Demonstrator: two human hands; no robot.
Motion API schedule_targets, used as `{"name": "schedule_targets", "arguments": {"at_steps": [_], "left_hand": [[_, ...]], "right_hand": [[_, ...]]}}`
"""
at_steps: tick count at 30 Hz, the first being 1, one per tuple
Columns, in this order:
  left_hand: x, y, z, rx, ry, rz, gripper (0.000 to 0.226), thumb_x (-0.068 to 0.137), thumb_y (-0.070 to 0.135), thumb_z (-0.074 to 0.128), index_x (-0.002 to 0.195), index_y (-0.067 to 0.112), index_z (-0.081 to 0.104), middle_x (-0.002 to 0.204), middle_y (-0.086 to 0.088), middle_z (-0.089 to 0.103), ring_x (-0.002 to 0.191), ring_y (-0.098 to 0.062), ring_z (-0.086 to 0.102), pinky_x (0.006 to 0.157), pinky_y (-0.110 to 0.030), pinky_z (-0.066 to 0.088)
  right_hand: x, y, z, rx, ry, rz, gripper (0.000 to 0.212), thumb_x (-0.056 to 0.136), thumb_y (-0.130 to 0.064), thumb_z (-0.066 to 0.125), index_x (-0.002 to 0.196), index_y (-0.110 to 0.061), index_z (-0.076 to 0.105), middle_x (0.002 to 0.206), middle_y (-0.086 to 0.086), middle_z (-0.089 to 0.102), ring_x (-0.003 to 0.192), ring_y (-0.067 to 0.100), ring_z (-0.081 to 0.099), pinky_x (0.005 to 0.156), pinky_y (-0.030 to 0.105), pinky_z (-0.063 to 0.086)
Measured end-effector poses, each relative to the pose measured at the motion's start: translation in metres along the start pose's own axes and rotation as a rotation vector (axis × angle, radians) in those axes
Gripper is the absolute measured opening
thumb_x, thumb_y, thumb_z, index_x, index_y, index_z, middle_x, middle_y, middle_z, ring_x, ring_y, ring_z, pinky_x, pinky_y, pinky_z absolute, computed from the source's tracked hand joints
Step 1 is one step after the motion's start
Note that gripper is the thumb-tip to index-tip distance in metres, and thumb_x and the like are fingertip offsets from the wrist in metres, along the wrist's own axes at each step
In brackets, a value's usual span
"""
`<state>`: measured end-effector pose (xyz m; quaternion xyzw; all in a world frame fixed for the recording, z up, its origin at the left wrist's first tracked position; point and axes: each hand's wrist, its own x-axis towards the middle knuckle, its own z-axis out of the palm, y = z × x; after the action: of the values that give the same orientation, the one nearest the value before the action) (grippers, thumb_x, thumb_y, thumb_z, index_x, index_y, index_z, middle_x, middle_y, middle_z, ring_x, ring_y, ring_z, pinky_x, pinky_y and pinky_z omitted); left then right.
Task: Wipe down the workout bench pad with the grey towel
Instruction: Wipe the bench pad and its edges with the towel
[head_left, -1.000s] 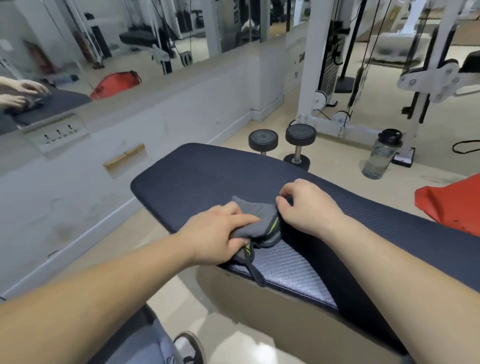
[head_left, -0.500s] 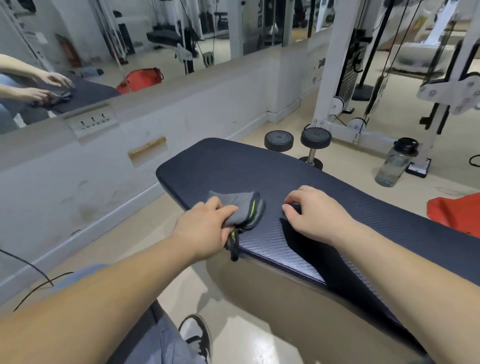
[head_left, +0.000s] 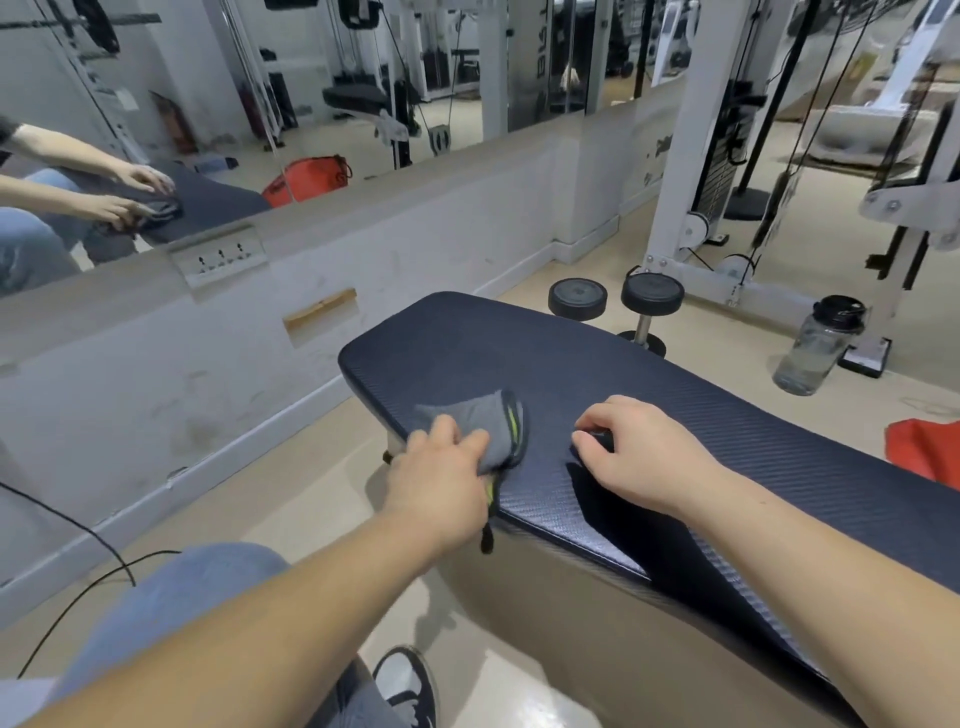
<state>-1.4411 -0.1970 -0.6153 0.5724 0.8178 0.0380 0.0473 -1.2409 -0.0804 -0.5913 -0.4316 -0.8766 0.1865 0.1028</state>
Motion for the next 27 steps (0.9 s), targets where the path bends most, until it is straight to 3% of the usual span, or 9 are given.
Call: {"name": "schedule_targets", "arguments": {"at_steps": [3,6,9,15,21,27], "left_hand": [[-0.001,-0.007,-0.004,-0.002,-0.110,0.309,0.045,0.095,0.049,0.049,0.139,0.040,0.046,0.123,0.003,0.043,0.113,-0.026,0.049,0.098,-0.042,0.047],[0.029,-0.047,-0.026,0.018,-0.193,0.389,0.053,0.096,0.049,0.050,0.148,0.049,0.042,0.127,0.012,0.047,0.117,-0.019,0.046,0.102,-0.038,0.043],[0.056,-0.073,-0.028,0.087,-0.136,0.313,0.053,0.099,0.043,0.049,0.150,0.047,0.039,0.133,0.008,0.047,0.118,-0.024,0.045,0.104,-0.041,0.041],[0.114,-0.125,-0.016,0.005,-0.049,0.085,0.054,0.100,0.048,0.045,0.153,0.041,0.036,0.135,-0.002,0.044,0.119,-0.031,0.043,0.110,-0.042,0.037],[0.168,-0.167,-0.013,-0.054,-0.029,-0.045,0.055,0.100,0.051,0.042,0.153,0.039,0.034,0.138,-0.002,0.041,0.131,-0.029,0.040,0.110,-0.046,0.040],[0.223,-0.183,-0.021,-0.058,-0.104,-0.074,0.059,0.099,0.054,0.042,0.155,0.039,0.030,0.142,-0.006,0.037,0.134,-0.032,0.041,0.114,-0.047,0.036]], "right_hand": [[0.007,0.000,0.001,0.044,0.038,0.018,0.022,0.099,-0.042,0.053,0.108,-0.032,0.071,0.104,-0.012,0.063,0.105,0.015,0.060,0.092,0.041,0.053],[0.015,-0.010,0.009,0.064,0.040,0.010,0.021,0.099,-0.041,0.053,0.109,-0.033,0.070,0.106,-0.013,0.063,0.107,0.015,0.060,0.093,0.040,0.053],[0.028,-0.021,0.019,0.063,0.015,-0.028,0.024,0.100,-0.042,0.053,0.115,-0.033,0.069,0.110,-0.013,0.063,0.112,0.013,0.059,0.095,0.040,0.052],[0.082,-0.049,0.029,0.158,0.063,-0.046,0.034,0.099,-0.045,0.056,0.128,-0.030,0.067,0.124,-0.014,0.064,0.123,0.011,0.059,0.104,0.038,0.050],[0.157,-0.079,0.047,-0.036,-0.010,-0.118,0.038,0.101,-0.049,0.047,0.130,-0.031,0.063,0.125,-0.010,0.061,0.124,0.016,0.055,0.096,0.040,0.051],[0.196,-0.027,0.031,-0.165,0.052,0.053,0.046,0.101,-0.054,0.043,0.131,-0.025,0.063,0.129,0.000,0.061,0.128,0.025,0.053,0.098,0.042,0.050]]}}
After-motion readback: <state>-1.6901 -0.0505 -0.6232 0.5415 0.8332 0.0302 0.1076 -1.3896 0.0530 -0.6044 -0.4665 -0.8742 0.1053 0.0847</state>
